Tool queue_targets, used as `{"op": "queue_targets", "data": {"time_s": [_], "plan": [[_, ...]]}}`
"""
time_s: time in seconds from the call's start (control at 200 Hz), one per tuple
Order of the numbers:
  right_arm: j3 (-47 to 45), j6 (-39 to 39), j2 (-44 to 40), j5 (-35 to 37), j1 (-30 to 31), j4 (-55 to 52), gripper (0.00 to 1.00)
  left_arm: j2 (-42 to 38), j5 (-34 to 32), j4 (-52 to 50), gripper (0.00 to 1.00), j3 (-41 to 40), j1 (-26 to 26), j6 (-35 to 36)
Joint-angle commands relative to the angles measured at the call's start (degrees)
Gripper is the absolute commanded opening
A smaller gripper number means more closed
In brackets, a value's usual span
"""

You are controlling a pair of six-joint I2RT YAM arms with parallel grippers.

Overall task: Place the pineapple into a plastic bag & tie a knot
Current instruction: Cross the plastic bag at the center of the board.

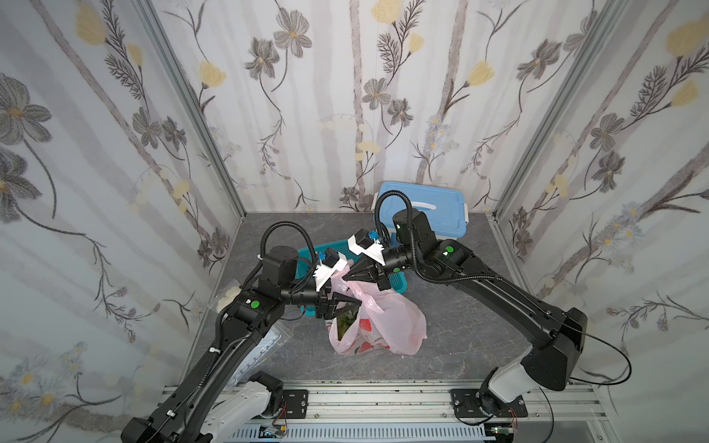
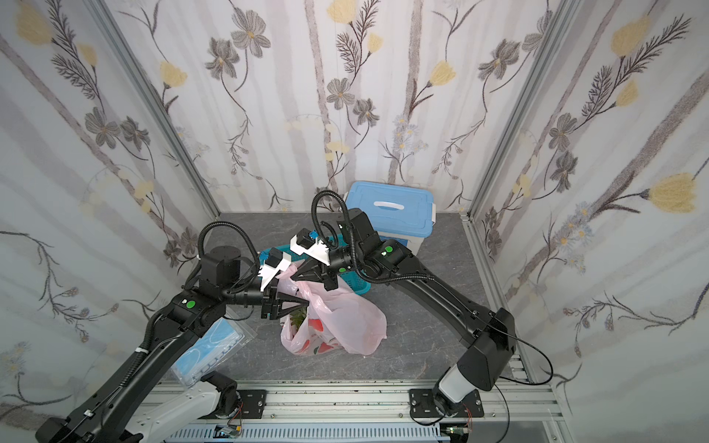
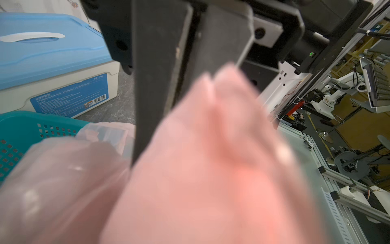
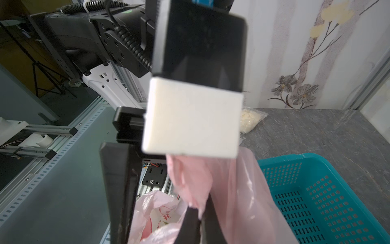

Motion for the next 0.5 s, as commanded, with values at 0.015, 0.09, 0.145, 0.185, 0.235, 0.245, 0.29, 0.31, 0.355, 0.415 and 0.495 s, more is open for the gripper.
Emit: {"op": "queue_targets", "data": {"time_s": [0.015, 0.09, 0.145, 0.185, 0.235, 0.245, 0.29, 0.31, 0.355, 0.415, 0.495], "plan": [[-1.4, 1.5, -1.5, 1.2, 0.2, 5.1, 0.0, 0.6, -2.1, 10.1, 0.49, -1.0, -0.3, -6.2], [-3.0, 3.5, -2.7, 3.5, 0.6, 8.0, 0.0, 0.4, -3.7, 12.6, 0.44, -2.0, -0.6, -7.7], [-3.9, 4.4, -3.4, 4.8, 0.8, 9.4, 0.0, 0.2, -4.6, 14.8, 0.4, -2.9, -0.9, -8.5], [-4.4, 5.0, -3.8, 5.5, 0.9, 10.1, 0.0, 0.1, -4.9, 15.4, 0.36, -3.1, -1.2, -8.5], [-5.0, 5.6, -4.2, 6.1, 0.9, 10.7, 0.0, 0.1, -5.1, 15.6, 0.31, -3.2, -1.5, -8.2], [-5.1, 5.7, -4.3, 6.2, 0.9, 10.8, 0.0, 0.1, -5.1, 15.6, 0.3, -3.3, -1.6, -8.0], [-5.2, 6.0, -4.6, 6.8, 0.9, 11.0, 0.0, -0.1, -5.3, 15.4, 0.25, -3.3, -1.9, -7.2], [-5.2, 6.0, -4.7, 7.0, 1.0, 10.9, 0.0, -0.2, -5.7, 15.3, 0.24, -3.3, -1.9, -6.8], [-5.3, 6.0, -5.1, 7.4, 1.0, 10.6, 0.0, -0.5, -6.0, 15.2, 0.19, -3.5, -2.1, -5.6], [-5.3, 6.1, -5.4, 8.1, 1.0, 10.0, 0.06, -0.8, -6.7, 15.1, 0.11, -3.4, -2.4, -4.2], [-4.9, 6.5, -6.3, 8.6, 0.9, 8.8, 0.35, -0.8, -7.4, 15.0, 0.03, -3.4, -2.7, -2.3]]}}
